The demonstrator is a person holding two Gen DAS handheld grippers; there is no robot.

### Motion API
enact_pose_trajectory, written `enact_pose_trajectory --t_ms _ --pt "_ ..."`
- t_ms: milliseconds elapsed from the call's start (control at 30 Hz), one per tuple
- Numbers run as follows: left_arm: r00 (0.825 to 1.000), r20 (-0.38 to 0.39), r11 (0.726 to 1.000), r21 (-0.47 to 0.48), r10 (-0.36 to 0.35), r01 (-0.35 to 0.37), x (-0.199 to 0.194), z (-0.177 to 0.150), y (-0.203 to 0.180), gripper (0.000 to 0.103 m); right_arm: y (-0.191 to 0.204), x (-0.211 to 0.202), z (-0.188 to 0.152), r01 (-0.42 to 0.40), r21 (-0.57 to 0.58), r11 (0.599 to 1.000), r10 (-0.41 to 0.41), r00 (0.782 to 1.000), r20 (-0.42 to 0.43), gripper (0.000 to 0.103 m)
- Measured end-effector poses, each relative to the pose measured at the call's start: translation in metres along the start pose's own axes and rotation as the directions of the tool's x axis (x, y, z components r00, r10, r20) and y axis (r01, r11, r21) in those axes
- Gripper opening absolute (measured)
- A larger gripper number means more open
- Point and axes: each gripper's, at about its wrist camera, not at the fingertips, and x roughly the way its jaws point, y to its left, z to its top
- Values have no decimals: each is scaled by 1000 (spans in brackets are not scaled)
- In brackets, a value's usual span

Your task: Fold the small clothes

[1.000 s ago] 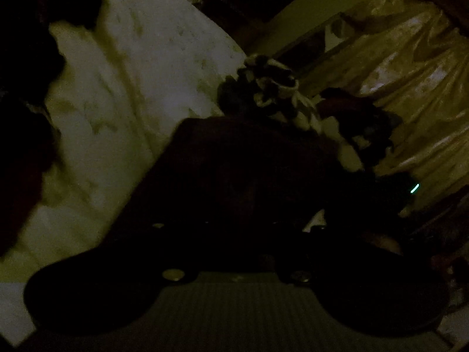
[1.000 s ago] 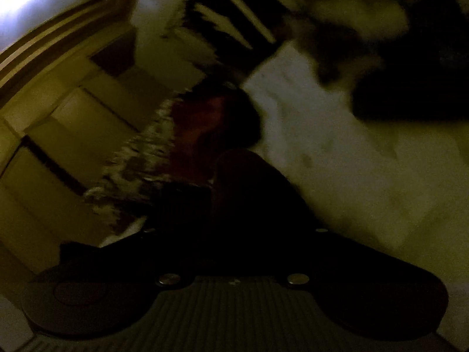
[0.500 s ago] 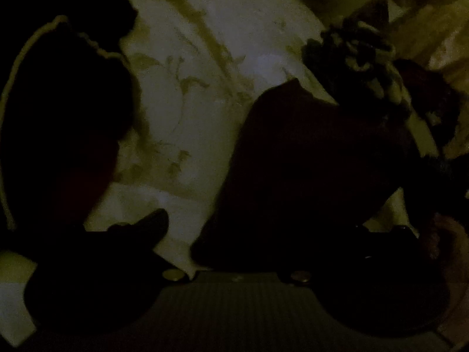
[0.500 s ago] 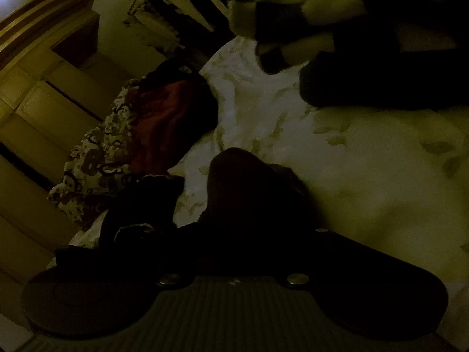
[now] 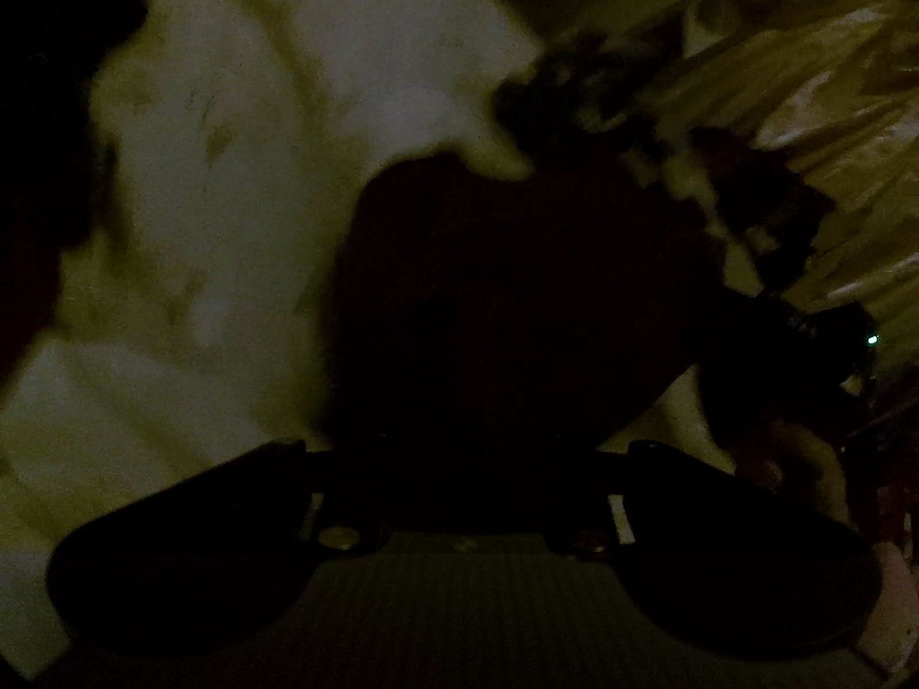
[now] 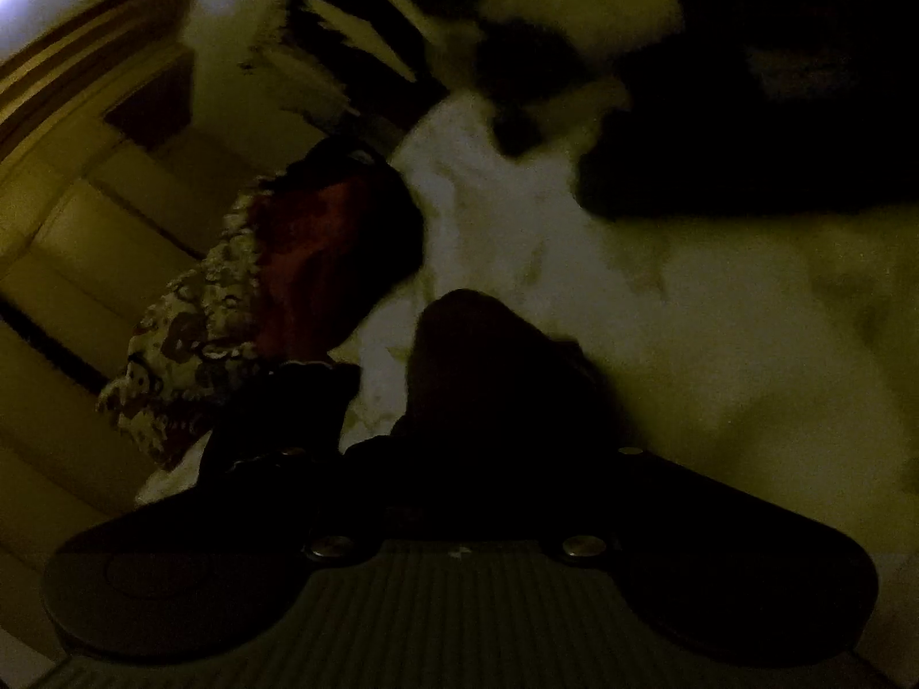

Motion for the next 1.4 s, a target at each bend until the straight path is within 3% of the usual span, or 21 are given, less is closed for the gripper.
enact_pose_trajectory --t_ms 133,233,333,400,500,633,700,733,800,833,867,933,1000,1033,1067,1100,1133,1233,1267,1333,1400 --pt "992 96 995 66 -83 77 -37 37 -55 23 38 -26 34 -80 -50 996 82 995 48 31" --pt "978 139 983 118 -157 141 -52 78 -100 23 72 -62 88 -119 -96 988 130 985 116 31" --pt "969 156 971 174 -193 166 -44 129 -153 24 96 -99 155 -89 -146 985 113 980 166 31" --pt "969 138 966 191 -203 175 -17 164 -184 24 98 -117 201 -16 -166 986 49 980 195 31" --pt "985 113 970 219 -134 107 42 197 -213 25 74 -126 258 101 -158 982 -64 973 223 31" --pt "996 55 960 267 68 -80 148 205 -221 28 -6 -92 298 255 -55 965 -244 957 154 34" --pt "990 37 951 275 136 -141 190 199 -211 36 -50 -67 296 353 -35 935 -347 930 122 36" --pt "989 47 956 254 141 -148 202 200 -207 45 -75 -53 292 376 -17 926 -373 922 104 40" --pt "989 86 962 236 117 -134 205 196 -197 50 -112 -35 283 388 20 921 -388 914 118 60" --pt "989 101 959 251 111 -134 204 195 -193 56 -127 -27 277 366 16 930 -365 920 141 72" --pt "987 111 958 249 119 -144 202 194 -191 66 -135 -23 271 346 10 938 -342 924 173 78" --pt "989 96 968 215 112 -131 190 196 -184 72 -139 -27 265 296 -10 955 -286 930 231 81" --pt "990 95 974 196 100 -117 170 201 -183 77 -130 -43 265 315 -26 949 -293 908 298 84" --pt "986 120 966 215 120 -144 154 203 -184 88 -122 -54 263 328 -32 944 -300 897 325 89" --pt "969 176 944 253 171 -213 140 204 -192 98 -111 -65 260 346 -64 936 -305 889 343 92" --pt "942 252 911 291 222 -292 125 205 -201 101 -101 -77 257 364 -91 927 -310 879 363 103" --pt "920 307 885 318 243 -339 118 209 -208 101 -90 -89 250 367 -115 923 -302 877 372 103" --pt "913 340 870 353 223 -344 100 213 -231 101 -76 -112 224 224 -153 963 -172 941 291 103" --pt "917 342 866 373 205 -333 100 213 -240 101 -74 -117 212 171 -140 975 -126 951 281 103" --pt "941 289 859 423 173 -288 110 211 -256 101 -76 -114 194 126 -111 986 -96 964 249 103" --pt "952 245 819 496 185 -287 134 206 -276 99 -83 -98 180 143 -52 988 -130 973 191 103"
